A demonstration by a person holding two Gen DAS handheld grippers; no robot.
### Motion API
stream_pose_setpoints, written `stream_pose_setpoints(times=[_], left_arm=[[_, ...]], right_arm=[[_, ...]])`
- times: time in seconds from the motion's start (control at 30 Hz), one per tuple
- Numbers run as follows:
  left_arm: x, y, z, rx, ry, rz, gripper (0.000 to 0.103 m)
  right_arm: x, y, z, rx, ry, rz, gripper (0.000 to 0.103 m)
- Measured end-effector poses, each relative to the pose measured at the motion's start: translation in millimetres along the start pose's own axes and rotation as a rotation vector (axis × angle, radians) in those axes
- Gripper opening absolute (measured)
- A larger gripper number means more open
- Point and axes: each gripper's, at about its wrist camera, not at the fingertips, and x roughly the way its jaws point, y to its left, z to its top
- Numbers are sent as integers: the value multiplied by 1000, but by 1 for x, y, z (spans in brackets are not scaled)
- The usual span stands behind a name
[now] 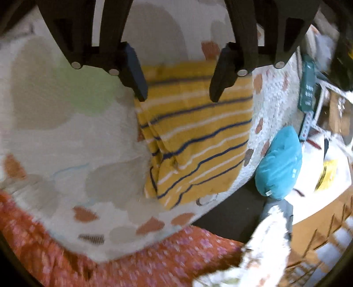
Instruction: Fold small clothes
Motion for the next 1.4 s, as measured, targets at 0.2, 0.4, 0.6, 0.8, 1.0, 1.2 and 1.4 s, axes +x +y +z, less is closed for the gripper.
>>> stream_pose_setpoints(times=[0.2, 0.4, 0.6, 0.8, 1.0, 1.2, 1.4], left_arm=[[-36, -9, 10, 76, 8, 45, 103], [-40, -28, 0, 134, 123, 17, 103], [-55, -36, -21, 111, 179, -95, 103], [-61, -47, -32, 143, 226, -176, 103], [-56, -49, -44, 157, 277, -180, 103], [-47, -48, -53, 160, 334, -170, 103], [-42, -47, -57, 152, 370, -177, 103]], right_arm=[[-51, 9, -46, -62, -66, -104, 69], [-73, 16, -83, -115, -110, -207, 73], [-76, 20, -92, -136, -95, -258, 73], [-73, 29, -105, -187, -57, -271, 73], [-71, 48, -113, -282, -58, -293, 74], [-73, 53, -114, -298, -70, -314, 77], [-73, 49, -112, -287, -70, -325, 77]])
